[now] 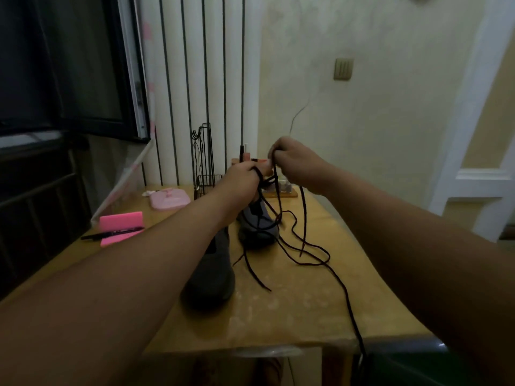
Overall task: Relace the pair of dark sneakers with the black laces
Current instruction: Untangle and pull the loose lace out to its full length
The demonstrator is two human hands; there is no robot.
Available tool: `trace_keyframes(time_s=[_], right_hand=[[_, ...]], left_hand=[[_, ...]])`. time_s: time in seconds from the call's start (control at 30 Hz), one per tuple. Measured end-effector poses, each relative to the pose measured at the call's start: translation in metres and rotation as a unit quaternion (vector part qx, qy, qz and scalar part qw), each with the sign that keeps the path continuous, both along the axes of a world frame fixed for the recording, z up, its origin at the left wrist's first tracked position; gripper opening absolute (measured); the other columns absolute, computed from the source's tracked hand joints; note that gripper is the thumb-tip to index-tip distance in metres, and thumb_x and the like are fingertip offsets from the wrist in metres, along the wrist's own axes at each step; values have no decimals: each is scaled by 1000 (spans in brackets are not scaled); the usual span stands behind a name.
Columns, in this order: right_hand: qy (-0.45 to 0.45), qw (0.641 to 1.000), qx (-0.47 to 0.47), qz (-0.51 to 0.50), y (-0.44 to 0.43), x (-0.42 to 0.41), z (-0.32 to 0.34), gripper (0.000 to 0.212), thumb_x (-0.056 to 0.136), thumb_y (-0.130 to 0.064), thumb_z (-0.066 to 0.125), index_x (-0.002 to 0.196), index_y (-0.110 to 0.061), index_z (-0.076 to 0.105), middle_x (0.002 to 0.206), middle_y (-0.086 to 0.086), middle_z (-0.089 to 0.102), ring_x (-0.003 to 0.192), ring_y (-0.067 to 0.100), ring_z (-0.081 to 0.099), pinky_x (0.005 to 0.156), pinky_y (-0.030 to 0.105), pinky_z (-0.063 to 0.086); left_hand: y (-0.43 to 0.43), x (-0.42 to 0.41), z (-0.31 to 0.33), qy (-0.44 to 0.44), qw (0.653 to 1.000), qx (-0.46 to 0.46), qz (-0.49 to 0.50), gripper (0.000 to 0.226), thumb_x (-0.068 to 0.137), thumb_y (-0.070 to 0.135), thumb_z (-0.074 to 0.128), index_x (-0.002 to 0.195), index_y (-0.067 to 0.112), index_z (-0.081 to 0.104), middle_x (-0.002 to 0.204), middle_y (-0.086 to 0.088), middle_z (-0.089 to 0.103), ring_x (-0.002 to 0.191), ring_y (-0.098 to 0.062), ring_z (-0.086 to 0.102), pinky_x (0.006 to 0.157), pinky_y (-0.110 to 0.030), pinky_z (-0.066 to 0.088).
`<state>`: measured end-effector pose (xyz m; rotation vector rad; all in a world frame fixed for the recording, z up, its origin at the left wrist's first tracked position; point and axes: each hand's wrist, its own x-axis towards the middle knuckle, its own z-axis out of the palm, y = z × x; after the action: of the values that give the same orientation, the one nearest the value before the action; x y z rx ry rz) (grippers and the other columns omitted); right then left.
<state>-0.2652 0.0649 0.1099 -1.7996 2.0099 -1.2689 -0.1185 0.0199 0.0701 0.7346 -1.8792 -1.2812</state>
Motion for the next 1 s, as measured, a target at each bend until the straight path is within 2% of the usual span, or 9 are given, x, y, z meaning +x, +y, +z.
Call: trace_keyframes(time_s=[0.1, 0.2, 0.27, 0.37, 0.53, 0.6, 0.73, 0.87, 1.0], right_hand=[[4, 993, 120, 8, 9, -9, -35, 22, 106, -19, 47, 111, -8, 66, 87, 2, 61, 69, 13, 60, 59, 27, 51], [-14, 959, 278, -52, 18, -25, -71, 17, 105, -14, 49, 105, -1, 60, 79, 10, 46, 57, 18, 39, 48, 29, 34], [-107, 951, 282, -63, 19, -29, -81, 5, 104, -11, 49, 103, -7, 51, 76, 9, 43, 54, 17, 34, 47, 30, 29], [-223, 955, 188, -55, 22, -28, -78, 16, 104, -7, 44, 116, -10, 55, 80, 10, 50, 57, 16, 39, 47, 28, 31], [-146, 980, 65, -117, 30, -18, -62, 20, 100, -9, 57, 109, 4, 69, 90, 12, 54, 64, 18, 43, 55, 31, 38], [-91, 987, 94, -94, 29, -10, -59, 23, 102, -14, 54, 105, 1, 70, 89, 8, 56, 68, 17, 46, 62, 33, 40], [-141, 981, 121, -52, 27, 14, -70, 29, 105, -28, 51, 97, -11, 73, 84, 1, 59, 69, 15, 47, 57, 28, 35], [-97, 984, 147, -4, 23, 33, -88, 21, 103, -32, 59, 108, -16, 72, 99, 6, 65, 78, 16, 56, 64, 27, 42], [-96, 984, 141, -49, 16, 28, -96, 15, 104, -15, 53, 99, -18, 66, 91, 7, 63, 68, 14, 53, 52, 23, 43]], left_hand=[[-1, 6, -18, -131, 988, -73, 24, 25, 109, 32, 49, 104, 20, 71, 102, -8, 68, 79, -22, 66, 57, -21, 49], [-7, 13, -44, -304, 939, -160, 30, 25, 109, 24, 45, 114, 14, 67, 111, -11, 65, 96, -29, 64, 83, -42, 55], [-10, 14, -53, -342, 923, -168, 50, 19, 108, 18, 46, 112, 13, 63, 109, -12, 63, 93, -27, 61, 74, -40, 52], [-12, 14, -50, -308, 941, -135, 43, 20, 109, 17, 45, 110, 10, 64, 103, -14, 64, 85, -25, 60, 64, -34, 47], [-14, 22, -30, -117, 987, 75, 79, 14, 105, 14, 53, 100, 10, 66, 86, -10, 60, 69, -20, 60, 46, -22, 50], [-16, 24, -23, -42, 983, 157, 82, 20, 103, 16, 53, 84, 14, 61, 77, -5, 58, 71, -20, 58, 54, -26, 53], [-16, 28, -25, 44, 968, 247, 27, 27, 104, 24, 51, 79, 18, 59, 67, 0, 55, 64, -17, 60, 65, -33, 57], [-20, 35, -39, 52, 976, 210, -3, 29, 109, 30, 45, 103, 12, 67, 69, 0, 57, 66, -19, 64, 76, -39, 53], [-23, 34, -43, 37, 989, 146, -3, 28, 110, 23, 44, 122, 9, 66, 88, -2, 64, 76, -14, 60, 72, -30, 46]])
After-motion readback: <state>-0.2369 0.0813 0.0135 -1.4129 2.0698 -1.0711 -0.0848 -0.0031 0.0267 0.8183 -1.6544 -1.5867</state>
